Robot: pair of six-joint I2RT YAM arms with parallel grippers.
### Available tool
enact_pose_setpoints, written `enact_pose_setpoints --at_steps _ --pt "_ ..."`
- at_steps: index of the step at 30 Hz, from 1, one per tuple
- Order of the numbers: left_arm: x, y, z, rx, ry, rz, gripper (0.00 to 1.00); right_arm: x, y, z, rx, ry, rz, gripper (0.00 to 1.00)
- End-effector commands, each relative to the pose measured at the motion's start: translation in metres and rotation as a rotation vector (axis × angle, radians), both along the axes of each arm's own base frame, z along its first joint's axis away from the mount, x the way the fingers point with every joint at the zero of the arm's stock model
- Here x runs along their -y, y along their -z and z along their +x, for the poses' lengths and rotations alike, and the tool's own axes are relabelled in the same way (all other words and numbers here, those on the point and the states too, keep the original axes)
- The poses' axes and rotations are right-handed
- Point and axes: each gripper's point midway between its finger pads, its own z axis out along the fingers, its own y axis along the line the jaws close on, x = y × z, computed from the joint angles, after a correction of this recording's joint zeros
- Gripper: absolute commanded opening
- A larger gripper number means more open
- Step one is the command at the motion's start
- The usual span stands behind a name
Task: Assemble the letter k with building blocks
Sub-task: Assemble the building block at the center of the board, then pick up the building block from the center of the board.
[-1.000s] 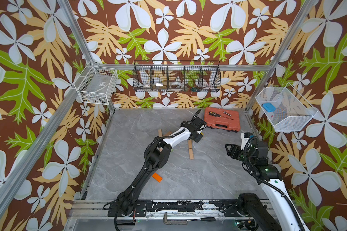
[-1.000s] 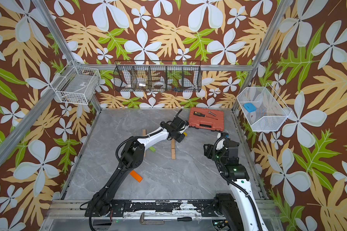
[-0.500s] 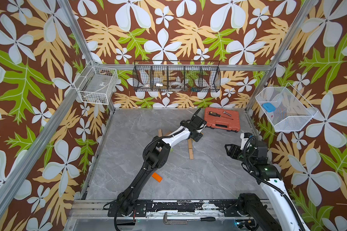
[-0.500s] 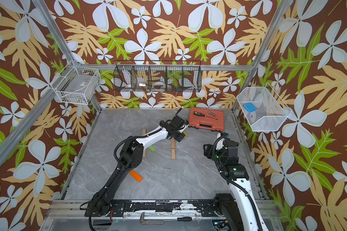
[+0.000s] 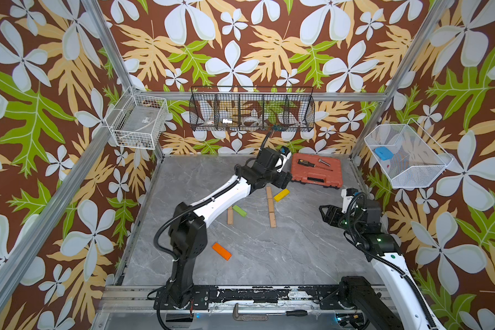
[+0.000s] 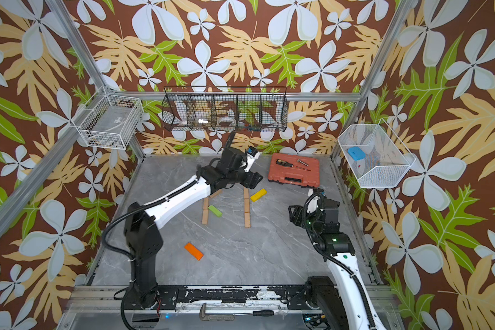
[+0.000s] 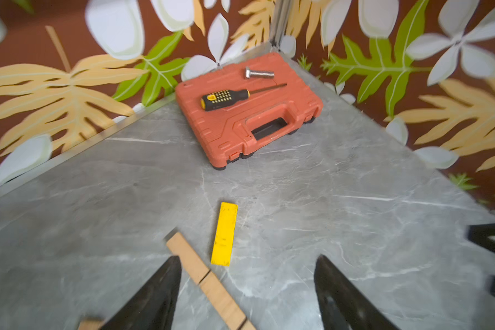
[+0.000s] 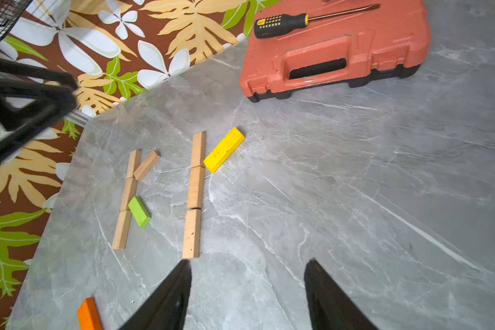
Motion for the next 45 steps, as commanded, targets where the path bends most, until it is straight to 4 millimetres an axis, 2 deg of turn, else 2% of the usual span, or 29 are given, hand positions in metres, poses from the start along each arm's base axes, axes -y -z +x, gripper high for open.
enact_pose_setpoints --at_steps 1,5,7,10,12,16,18,21,24,27,36,40,45 --pt "-0.045 -0.034 0.008 -0.001 -0.157 -0.202 0.85 -0.021 -0.01 0.005 0.034 -0.072 -0.023 0.66" --pt "-0.13 -0.031 0.001 -0.068 -0.317 -0.292 0.93 -0.071 -0.011 0.006 0.022 -0.206 -0.069 0.66" --pt "-0.17 -0.024 -0.006 -0.083 -0.399 -0.287 0.96 -0.105 -0.01 0.002 0.021 -0.284 -0.105 0.67" --pt "-0.227 -0.013 -0.021 -0.096 -0.509 -0.237 1.0 -0.17 0.0 -0.016 0.008 -0.436 -0.194 0.67" --pt "-0.263 -0.011 -0.031 -0.09 -0.577 -0.2 1.0 -0.213 0.013 -0.033 -0.02 -0.548 -0.258 0.68" --pt "-0.333 0.002 -0.042 -0.085 -0.711 -0.18 1.0 -0.279 0.051 -0.069 -0.08 -0.735 -0.403 0.7" --pt "-0.37 0.018 -0.043 -0.099 -0.794 -0.195 1.0 -0.307 0.068 -0.088 -0.091 -0.827 -0.484 0.71" --pt "-0.41 0.052 -0.043 -0.171 -0.894 -0.244 1.0 -0.338 0.089 -0.106 -0.109 -0.929 -0.563 0.72" --pt "-0.424 0.065 -0.041 -0.255 -0.886 -0.356 1.0 -0.359 0.106 -0.114 -0.144 -0.997 -0.589 0.73" --pt "-0.429 0.069 -0.043 -0.273 -0.902 -0.345 1.0 -0.376 0.123 -0.119 -0.169 -1.042 -0.625 0.74" --pt "-0.426 0.081 -0.05 -0.303 -0.897 -0.336 1.0 -0.396 0.16 -0.106 -0.201 -1.057 -0.749 0.74" --pt "-0.425 0.083 -0.05 -0.311 -0.896 -0.335 1.0 -0.4 0.169 -0.101 -0.21 -1.058 -0.785 0.68" --pt "-0.426 0.086 -0.05 -0.322 -0.899 -0.336 1.0 -0.401 0.176 -0.1 -0.21 -1.058 -0.795 0.56"
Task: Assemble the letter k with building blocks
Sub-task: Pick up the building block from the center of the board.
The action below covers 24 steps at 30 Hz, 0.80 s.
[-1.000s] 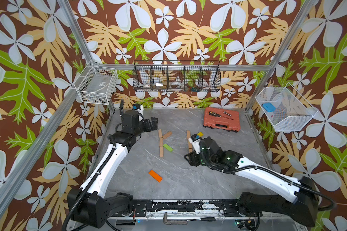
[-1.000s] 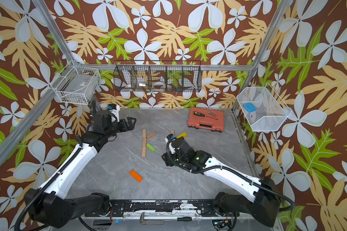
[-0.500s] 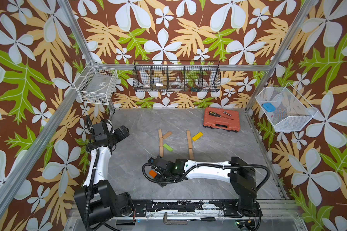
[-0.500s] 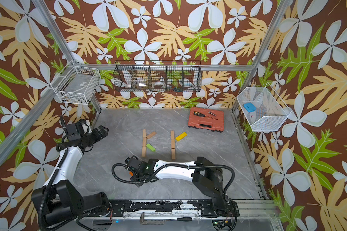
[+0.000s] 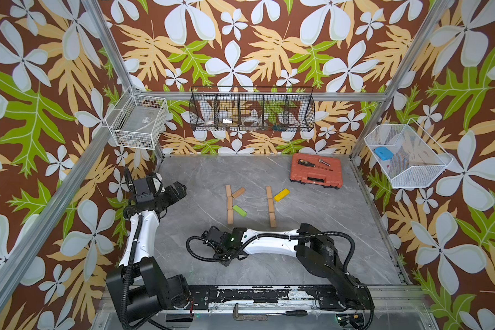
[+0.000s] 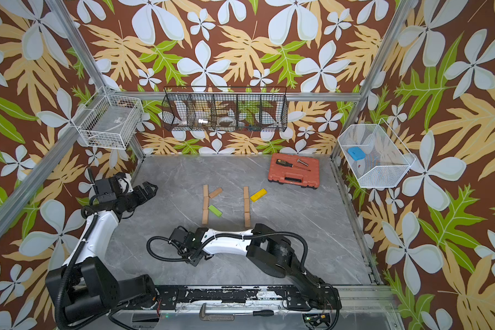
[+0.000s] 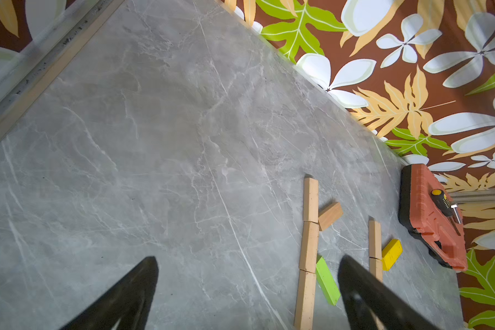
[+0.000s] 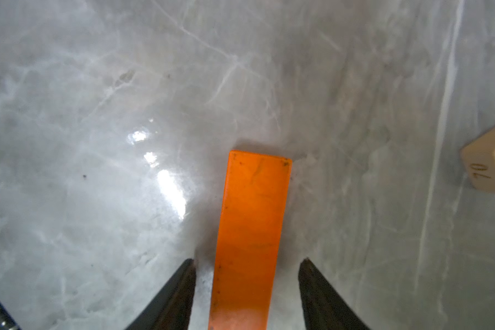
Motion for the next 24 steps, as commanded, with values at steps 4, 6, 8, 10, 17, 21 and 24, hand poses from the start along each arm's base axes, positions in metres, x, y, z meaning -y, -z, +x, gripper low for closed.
enact_pose_setpoints --at_steps 4,6,8,10,17,21,24 --pt "0.001 0.001 0.0 -0.002 0.006 -0.011 1.0 0.006 0.004 0.003 0.024 -0.005 -0.038 0.42" --pt "0.002 0.002 0.0 -0.005 0.007 -0.013 1.0 0.006 0.003 0.003 0.029 -0.009 -0.031 0.33" --pt "0.002 0.003 0.0 -0.008 0.008 -0.016 1.0 0.006 -0.002 0.004 0.041 -0.013 -0.02 0.26" --pt "0.003 0.004 0.0 -0.01 0.011 -0.018 1.0 0.006 -0.008 0.006 0.056 -0.021 -0.011 0.21" --pt "0.013 0.0 0.002 0.019 0.059 -0.044 1.0 0.02 -0.057 0.027 0.137 -0.016 0.062 0.17" --pt "0.041 -0.011 0.005 0.063 0.159 -0.043 1.0 0.048 -0.091 0.05 0.195 0.007 0.096 0.16" --pt "0.073 -0.018 0.004 0.087 0.265 -0.034 0.99 0.08 -0.105 0.067 0.246 0.0 0.078 0.16"
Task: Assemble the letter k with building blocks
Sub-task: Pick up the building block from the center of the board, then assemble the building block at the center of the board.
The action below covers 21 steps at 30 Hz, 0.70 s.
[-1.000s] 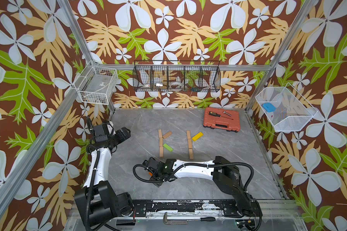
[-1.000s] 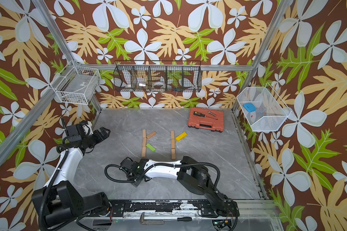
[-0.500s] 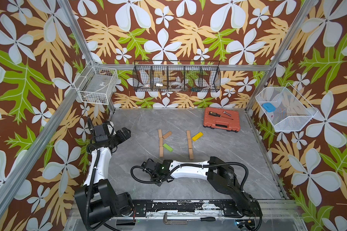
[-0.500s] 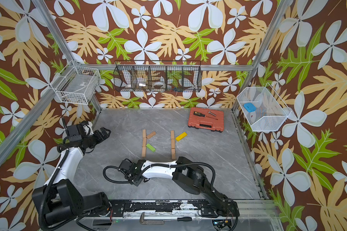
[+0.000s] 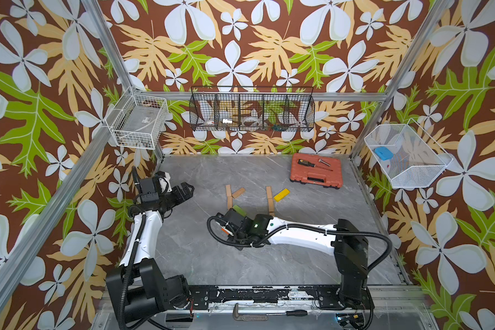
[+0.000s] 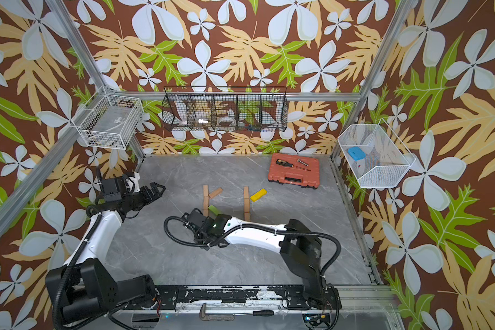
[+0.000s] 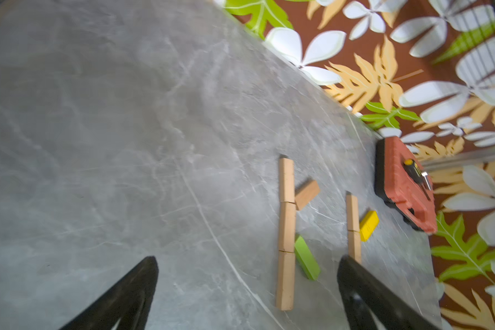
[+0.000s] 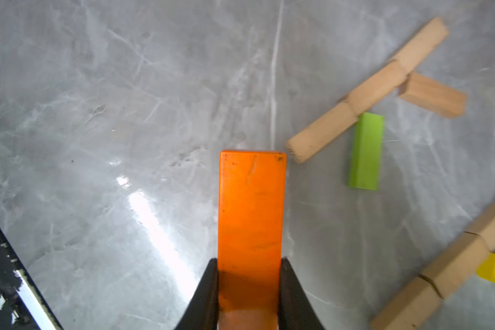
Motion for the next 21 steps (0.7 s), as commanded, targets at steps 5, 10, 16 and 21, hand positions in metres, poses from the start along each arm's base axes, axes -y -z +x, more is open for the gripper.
enact_pose_setpoints --at_steps 5,10,16,21 --pt "0.079 -0.02 -0.006 0.094 0.267 0.035 0.99 0.088 -0.02 0.044 0.078 0.001 -0.082 0.14" --pt "0.13 -0.025 -0.022 0.118 0.419 0.097 0.99 0.16 -0.014 0.062 0.049 0.023 -0.147 0.1" --pt "0.162 -0.025 -0.043 0.144 0.528 0.14 0.98 0.228 0.004 0.073 0.016 0.039 -0.198 0.09" --pt "0.182 -0.018 -0.056 0.132 0.598 0.192 0.98 0.243 0.019 0.078 -0.016 0.032 -0.218 0.1"
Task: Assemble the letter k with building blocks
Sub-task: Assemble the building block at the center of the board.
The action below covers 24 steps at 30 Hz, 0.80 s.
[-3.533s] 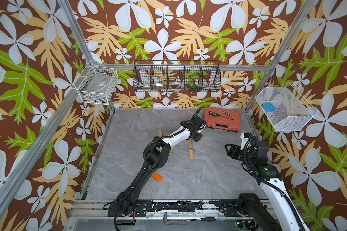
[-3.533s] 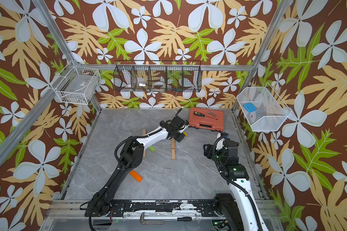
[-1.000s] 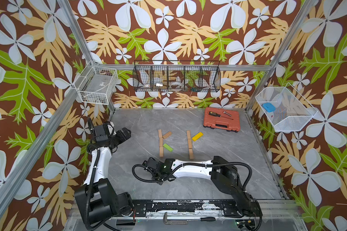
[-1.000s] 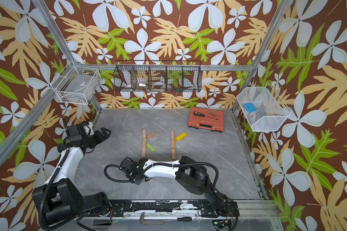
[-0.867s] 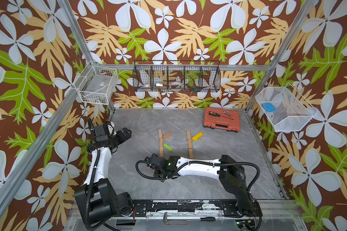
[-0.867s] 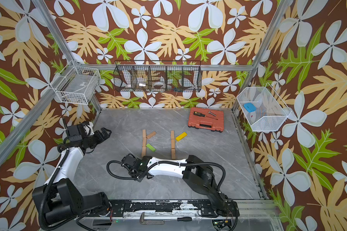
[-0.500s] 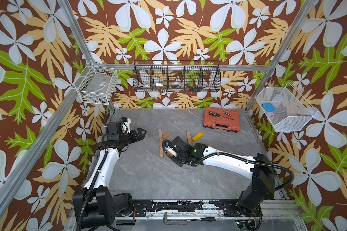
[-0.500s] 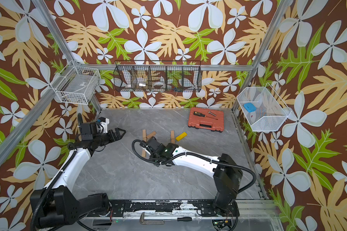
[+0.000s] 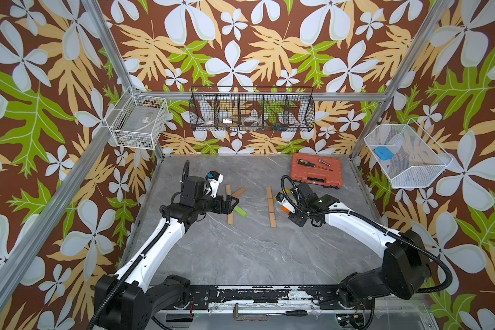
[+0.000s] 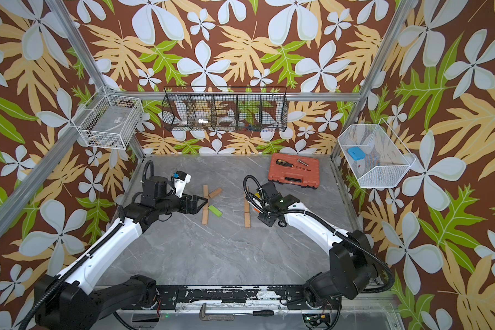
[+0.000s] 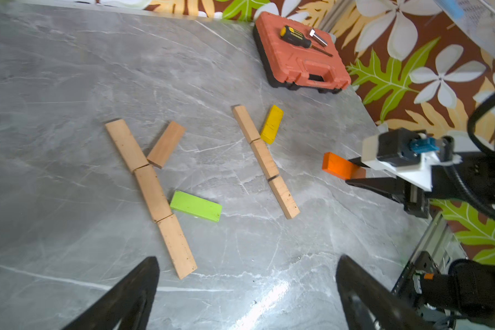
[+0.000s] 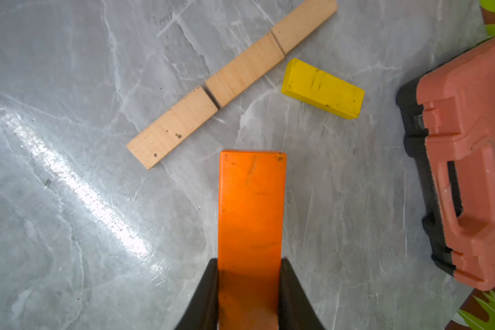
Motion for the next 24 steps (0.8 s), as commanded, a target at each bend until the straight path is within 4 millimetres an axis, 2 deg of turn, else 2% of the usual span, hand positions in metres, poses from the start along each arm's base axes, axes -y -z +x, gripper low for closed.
enact_pose_setpoints --at_steps 1,9,14,24 --pt "0.001 0.008 -0.004 0.005 0.007 0.065 0.98 0.0 0.009 0.001 -0.031 -0.057 -0.002 0.1" --pt "-0.008 0.016 0.0 -0.013 -0.047 0.115 0.97 0.006 0.047 0.017 -0.134 -0.03 -0.048 0.11" --pt "-0.006 0.019 -0.001 -0.023 -0.04 0.109 0.97 0.003 0.055 0.03 -0.134 -0.038 -0.027 0.12" --pt "-0.008 0.02 0.0 -0.024 -0.047 0.117 0.97 -0.006 0.08 0.037 -0.198 0.012 0.011 0.15"
